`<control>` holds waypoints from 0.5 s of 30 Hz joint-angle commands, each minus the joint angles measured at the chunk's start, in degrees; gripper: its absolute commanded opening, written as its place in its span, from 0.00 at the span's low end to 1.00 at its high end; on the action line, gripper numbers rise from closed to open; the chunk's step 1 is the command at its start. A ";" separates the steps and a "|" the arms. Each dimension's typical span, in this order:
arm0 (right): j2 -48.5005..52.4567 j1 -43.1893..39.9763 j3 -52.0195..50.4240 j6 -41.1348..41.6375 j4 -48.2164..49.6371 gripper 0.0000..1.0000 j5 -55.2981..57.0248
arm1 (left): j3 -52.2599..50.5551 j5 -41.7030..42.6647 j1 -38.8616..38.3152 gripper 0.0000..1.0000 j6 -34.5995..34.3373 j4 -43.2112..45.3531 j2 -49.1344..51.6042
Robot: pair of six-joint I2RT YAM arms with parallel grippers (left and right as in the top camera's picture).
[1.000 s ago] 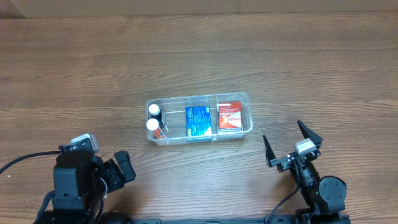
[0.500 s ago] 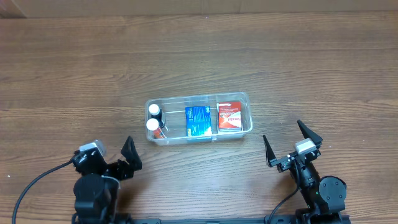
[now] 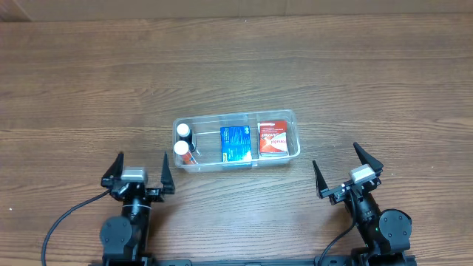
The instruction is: Pack container
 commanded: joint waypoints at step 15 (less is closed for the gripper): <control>-0.57 -0.02 -0.61 0.02 0.35 1.00 -0.37 | -0.39 2.23 0.57 1.00 -0.42 -2.27 -1.22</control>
